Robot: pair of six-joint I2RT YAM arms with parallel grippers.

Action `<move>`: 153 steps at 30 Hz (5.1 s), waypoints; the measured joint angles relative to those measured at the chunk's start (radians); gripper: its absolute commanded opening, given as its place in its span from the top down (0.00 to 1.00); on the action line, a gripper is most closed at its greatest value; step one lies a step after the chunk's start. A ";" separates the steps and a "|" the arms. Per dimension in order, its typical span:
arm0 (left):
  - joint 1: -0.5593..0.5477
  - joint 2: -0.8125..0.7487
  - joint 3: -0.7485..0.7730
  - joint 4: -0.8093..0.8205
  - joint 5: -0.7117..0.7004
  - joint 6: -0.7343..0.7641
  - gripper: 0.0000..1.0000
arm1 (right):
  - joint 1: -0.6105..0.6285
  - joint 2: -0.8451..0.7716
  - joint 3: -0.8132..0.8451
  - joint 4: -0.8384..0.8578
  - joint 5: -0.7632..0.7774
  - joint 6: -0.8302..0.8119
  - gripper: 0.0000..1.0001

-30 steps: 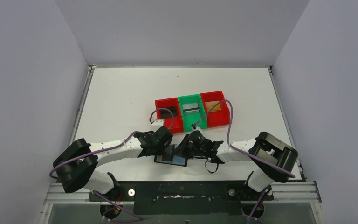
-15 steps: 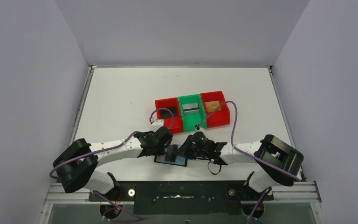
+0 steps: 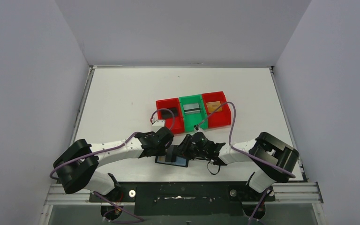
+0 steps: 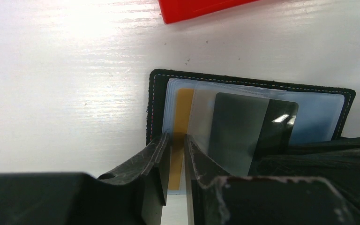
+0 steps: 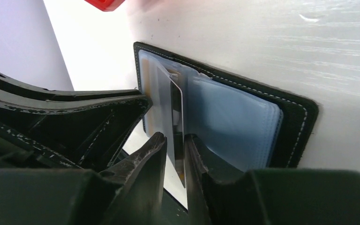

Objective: Take the credit cards out of the card holder

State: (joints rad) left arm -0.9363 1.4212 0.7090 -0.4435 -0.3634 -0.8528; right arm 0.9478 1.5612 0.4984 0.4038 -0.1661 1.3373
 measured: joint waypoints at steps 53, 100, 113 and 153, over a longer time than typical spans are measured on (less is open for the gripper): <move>-0.003 -0.066 -0.051 0.003 0.027 -0.033 0.89 | -0.055 -0.085 -0.011 -0.067 0.001 -0.051 1.00; 0.580 -0.660 -0.026 -0.092 0.226 0.304 0.10 | 0.147 -0.410 0.020 -0.211 0.346 -0.481 1.00; 0.580 -0.724 -0.037 -0.084 0.139 0.315 0.09 | 0.196 -0.446 0.134 -0.220 0.467 -1.187 1.00; 0.591 -0.991 -0.042 -0.166 -0.146 0.228 0.08 | 0.002 0.307 0.827 -0.556 0.347 -2.021 0.96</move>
State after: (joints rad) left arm -0.3450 0.4305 0.6670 -0.6094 -0.5095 -0.6250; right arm 0.9493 1.8683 1.3258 -0.1524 0.1806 -0.6842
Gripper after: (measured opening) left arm 0.915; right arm 0.040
